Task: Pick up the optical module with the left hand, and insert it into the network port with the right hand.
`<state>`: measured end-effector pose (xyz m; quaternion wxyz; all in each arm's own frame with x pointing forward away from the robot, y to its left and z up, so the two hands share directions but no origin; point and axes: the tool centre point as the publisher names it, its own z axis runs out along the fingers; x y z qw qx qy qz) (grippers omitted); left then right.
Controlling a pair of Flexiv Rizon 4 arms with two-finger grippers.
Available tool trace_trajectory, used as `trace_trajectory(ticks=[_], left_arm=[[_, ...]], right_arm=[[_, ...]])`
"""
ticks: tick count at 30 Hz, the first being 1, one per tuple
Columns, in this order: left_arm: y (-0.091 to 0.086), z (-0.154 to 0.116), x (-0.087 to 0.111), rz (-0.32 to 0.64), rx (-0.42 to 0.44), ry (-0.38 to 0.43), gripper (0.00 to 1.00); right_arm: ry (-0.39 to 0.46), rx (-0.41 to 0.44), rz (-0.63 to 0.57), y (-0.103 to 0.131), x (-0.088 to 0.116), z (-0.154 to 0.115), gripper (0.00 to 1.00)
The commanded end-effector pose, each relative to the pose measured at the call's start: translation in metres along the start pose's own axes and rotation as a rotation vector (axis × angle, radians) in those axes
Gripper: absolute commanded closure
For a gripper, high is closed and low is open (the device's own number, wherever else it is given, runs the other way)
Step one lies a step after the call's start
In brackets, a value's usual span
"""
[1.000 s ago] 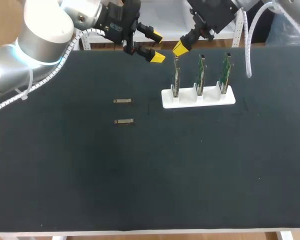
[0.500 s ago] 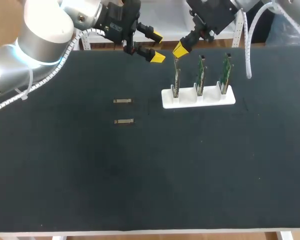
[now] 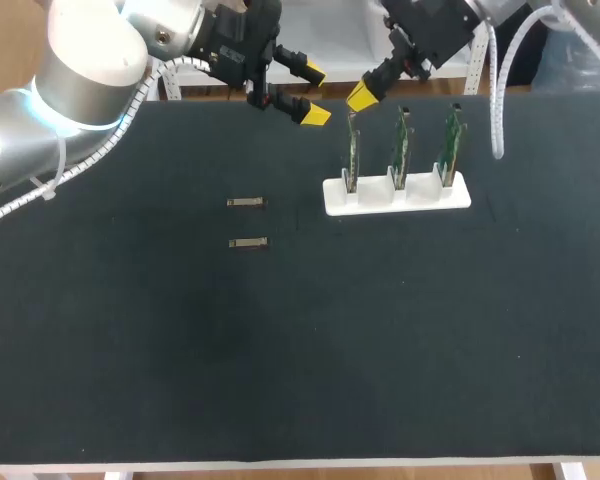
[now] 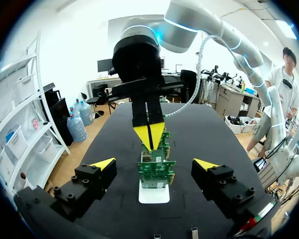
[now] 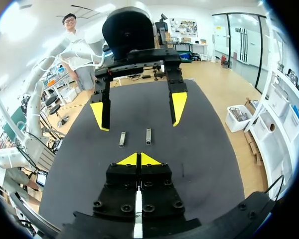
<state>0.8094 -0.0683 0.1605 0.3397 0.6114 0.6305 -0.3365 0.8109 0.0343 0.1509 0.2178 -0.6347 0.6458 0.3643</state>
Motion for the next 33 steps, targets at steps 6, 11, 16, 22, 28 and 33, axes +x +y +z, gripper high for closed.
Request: trace_trajectory(ticks=[6,11,16,22,28,33], left_arm=[[0.002,0.001,-0.001,0.000,0.004,0.003,0.00],[0.002,0.001,-0.001,0.000,0.004,0.003,0.00],[0.002,0.001,-0.001,0.000,0.004,0.003,0.00],[0.002,0.001,-0.001,0.000,0.004,0.003,0.00],[0.002,0.001,-0.001,0.000,0.004,0.003,0.00],[0.002,0.001,-0.001,0.000,0.004,0.003,0.00]], right_arm=[[-0.046,-0.413,0.000,-0.005,-0.004,-0.031,1.00],[-0.068,-0.415,0.006,-0.006,0.001,-0.051,1.00],[-0.087,-0.440,0.017,-0.006,0.012,-0.068,1.00],[-0.091,-0.498,0.013,-0.004,0.024,-0.082,1.00],[-0.101,-0.536,-0.002,-0.001,0.028,-0.092,1.00],[-0.102,-0.553,-0.019,0.002,0.032,-0.103,1.00]])
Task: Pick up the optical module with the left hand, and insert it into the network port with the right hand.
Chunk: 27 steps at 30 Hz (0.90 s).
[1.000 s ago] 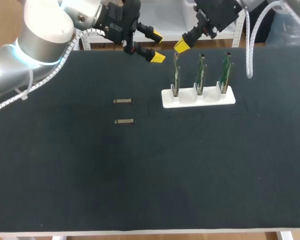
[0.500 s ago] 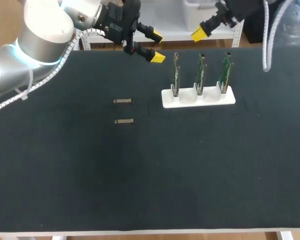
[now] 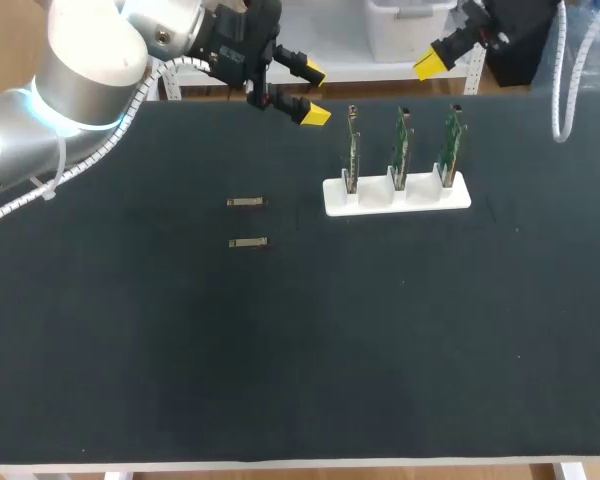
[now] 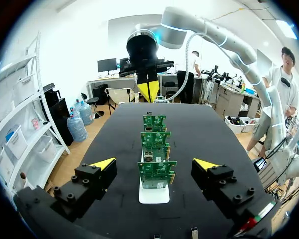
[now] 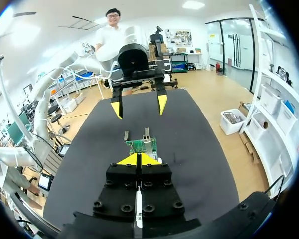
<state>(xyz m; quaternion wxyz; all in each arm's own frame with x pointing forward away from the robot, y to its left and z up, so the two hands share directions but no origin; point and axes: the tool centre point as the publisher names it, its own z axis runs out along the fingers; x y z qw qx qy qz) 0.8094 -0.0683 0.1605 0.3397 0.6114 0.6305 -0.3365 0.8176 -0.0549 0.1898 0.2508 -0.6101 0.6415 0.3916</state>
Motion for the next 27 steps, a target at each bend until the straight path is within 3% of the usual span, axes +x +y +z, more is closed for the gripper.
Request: trace_trajectory(ticks=[1,27], left_arm=[[0.002,0.001,-0.001,0.000,0.004,0.003,0.00],[0.002,0.001,-0.001,0.000,0.004,0.003,0.00]], right_arm=[[-0.007,-0.567,-0.004,-0.006,0.002,-0.013,1.00],[0.011,-0.543,0.006,0.008,0.017,-0.017,1.00]])
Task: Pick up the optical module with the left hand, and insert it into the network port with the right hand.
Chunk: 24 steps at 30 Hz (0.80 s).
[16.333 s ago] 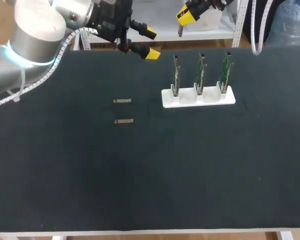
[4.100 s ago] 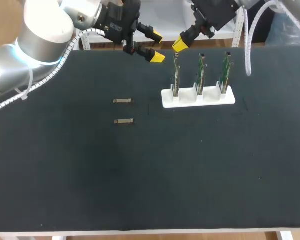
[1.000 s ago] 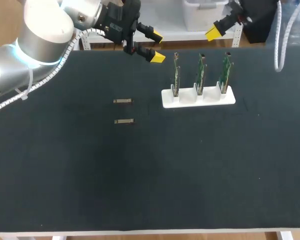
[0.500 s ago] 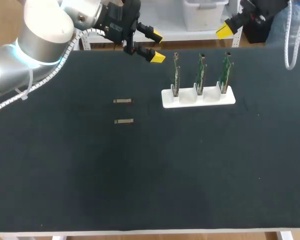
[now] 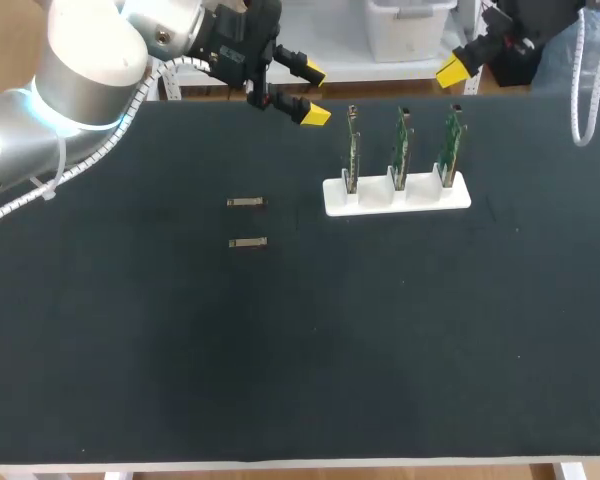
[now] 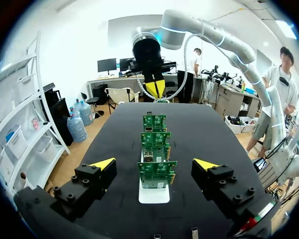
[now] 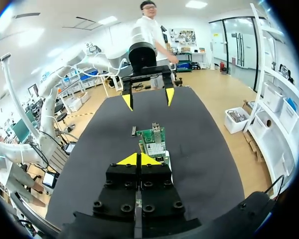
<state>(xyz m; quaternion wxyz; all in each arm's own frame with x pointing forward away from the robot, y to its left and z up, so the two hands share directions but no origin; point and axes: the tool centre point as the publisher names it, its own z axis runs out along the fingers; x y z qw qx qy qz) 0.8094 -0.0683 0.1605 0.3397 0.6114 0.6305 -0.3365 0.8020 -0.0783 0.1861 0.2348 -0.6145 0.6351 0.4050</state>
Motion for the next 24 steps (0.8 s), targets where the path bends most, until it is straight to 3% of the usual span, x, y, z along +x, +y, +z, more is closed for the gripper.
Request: trace_trajectory(ticks=[1,24], left_arm=[[0.0022,0.0005,-0.0005,0.000,0.004,0.003,0.00],[0.0022,0.0005,-0.0005,0.000,0.004,0.003,0.00]], right_arm=[[0.010,-0.499,-0.001,-0.0076,-0.0021,-0.0029,1.00],[0.022,-0.496,0.020,-0.0049,0.0058,-0.0047,1.00]])
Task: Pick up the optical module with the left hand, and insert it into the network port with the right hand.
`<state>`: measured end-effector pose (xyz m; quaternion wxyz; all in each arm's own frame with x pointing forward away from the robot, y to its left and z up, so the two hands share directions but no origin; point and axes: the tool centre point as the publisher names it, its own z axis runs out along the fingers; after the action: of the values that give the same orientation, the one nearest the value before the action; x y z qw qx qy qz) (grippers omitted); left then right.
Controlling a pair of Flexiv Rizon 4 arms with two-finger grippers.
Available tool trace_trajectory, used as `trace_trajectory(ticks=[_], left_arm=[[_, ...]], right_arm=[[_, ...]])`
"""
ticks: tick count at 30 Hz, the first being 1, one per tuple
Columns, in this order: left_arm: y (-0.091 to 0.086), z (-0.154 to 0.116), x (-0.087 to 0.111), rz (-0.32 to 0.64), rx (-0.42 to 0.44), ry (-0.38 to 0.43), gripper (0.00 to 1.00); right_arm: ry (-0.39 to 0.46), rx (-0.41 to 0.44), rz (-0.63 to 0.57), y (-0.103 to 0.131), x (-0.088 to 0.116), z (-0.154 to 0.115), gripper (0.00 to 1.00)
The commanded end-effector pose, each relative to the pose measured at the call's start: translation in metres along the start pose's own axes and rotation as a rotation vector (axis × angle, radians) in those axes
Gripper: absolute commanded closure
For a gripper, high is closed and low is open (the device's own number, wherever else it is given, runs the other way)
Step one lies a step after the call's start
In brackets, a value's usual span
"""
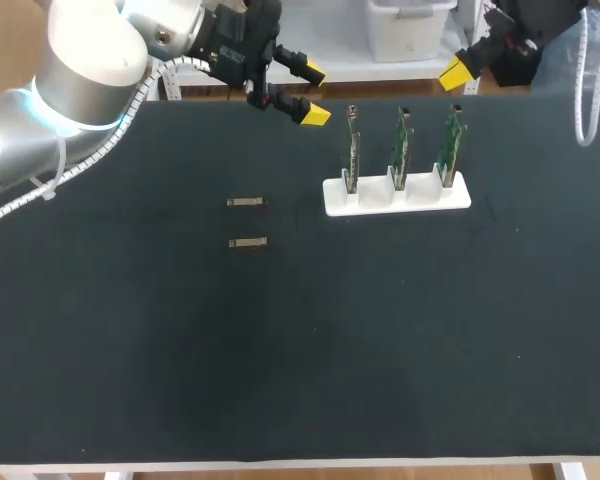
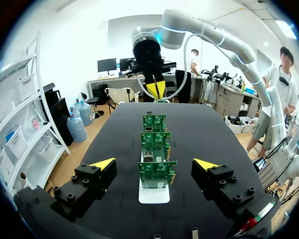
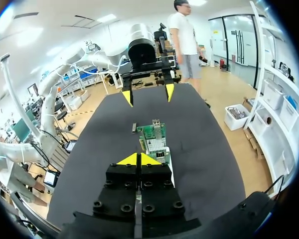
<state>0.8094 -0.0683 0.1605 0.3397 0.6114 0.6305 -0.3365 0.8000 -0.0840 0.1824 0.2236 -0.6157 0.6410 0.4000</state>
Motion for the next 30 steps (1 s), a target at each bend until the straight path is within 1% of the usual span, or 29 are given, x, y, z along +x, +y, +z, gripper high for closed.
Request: trace_trajectory(ticks=[1,4,5,6,30], left_arm=[[0.0022,0.0005,-0.0005,0.000,0.004,0.003,0.00],[0.0022,0.0005,-0.0005,0.000,0.004,0.003,0.00],[0.0022,0.0005,-0.0005,0.000,0.004,0.003,0.00],[0.0022,0.0005,-0.0005,0.000,0.004,0.003,0.00],[0.0022,0.0005,-0.0005,0.000,0.004,0.003,0.00]], right_arm=[[0.001,-0.492,0.003,-0.0061,-0.0007,-0.0025,1.00],[0.002,-0.489,0.004,-0.0050,-0.0001,-0.0017,1.00],[-0.001,-0.490,0.013,-0.0045,0.0000,-0.0015,0.64],[-0.001,-0.490,0.013,-0.0045,0.0000,-0.0015,0.00],[-0.001,-0.490,0.013,-0.0045,0.0000,-0.0015,0.00]])
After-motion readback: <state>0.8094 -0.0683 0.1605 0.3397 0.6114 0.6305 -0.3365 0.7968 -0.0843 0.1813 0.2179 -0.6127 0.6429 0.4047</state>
